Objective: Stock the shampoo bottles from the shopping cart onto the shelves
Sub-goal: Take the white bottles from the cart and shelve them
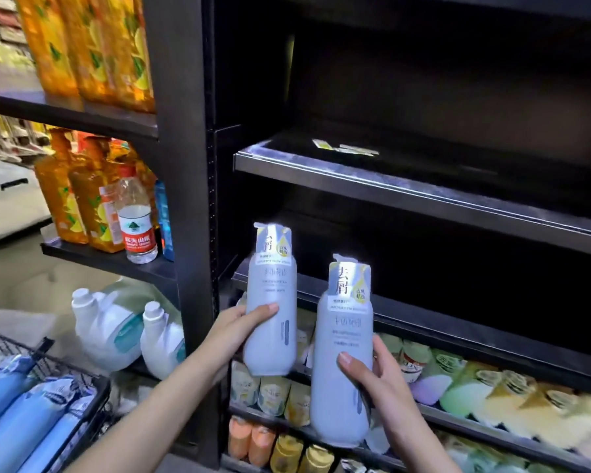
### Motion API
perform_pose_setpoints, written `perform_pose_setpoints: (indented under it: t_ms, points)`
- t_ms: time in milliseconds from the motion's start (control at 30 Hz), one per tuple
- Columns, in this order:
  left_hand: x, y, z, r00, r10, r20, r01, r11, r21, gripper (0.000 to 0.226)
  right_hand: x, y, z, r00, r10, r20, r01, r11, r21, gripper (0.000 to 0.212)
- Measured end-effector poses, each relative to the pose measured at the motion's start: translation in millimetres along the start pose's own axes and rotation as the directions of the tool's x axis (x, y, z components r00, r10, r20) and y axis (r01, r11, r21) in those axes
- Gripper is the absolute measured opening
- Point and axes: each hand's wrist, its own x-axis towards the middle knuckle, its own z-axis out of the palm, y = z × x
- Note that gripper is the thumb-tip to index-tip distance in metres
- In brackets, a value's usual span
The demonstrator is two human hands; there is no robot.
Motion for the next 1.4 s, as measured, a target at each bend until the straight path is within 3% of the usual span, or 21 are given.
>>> perform_pose_setpoints:
  t_ms: [133,367,567,867,1133,1400]
  points:
    - [56,16,-14,1.0,0.01,0.002,-0.01,0.999,0.035,0.054,33,0,17,1.0,-0.005,-0.014,0.005,1.0,-0.027,0.073]
    - [151,38,-26,0.996,0.079,0.039,-0.081,0.995,0.065,0.029,86,2,30,0.995,-0.017,-0.1,0.015,1.0,-0.023,0.078]
    - [201,34,-31,0.987,0.152,0.061,-0.158,0.981,0.112,0.038,110,10,29,0.985,-0.024,-0.169,0.021,0.999,-0.024,0.08]
    - [234,26,-36,0.968,0.188,0.169,-0.215,0.962,0.165,0.045,143,8,33,0.978,-0.09,-0.186,0.089,0.996,-0.017,0.083]
    - [247,14,-33,0.966,0.255,0.03,-0.257,0.963,0.081,0.041,176,2,49,0.98,-0.164,-0.111,0.161,0.986,-0.038,0.073]
    - [241,0,-41,0.963,0.264,0.047,-0.267,0.961,0.072,0.038,230,18,72,0.97,-0.226,-0.093,0.21,0.965,-0.156,0.071]
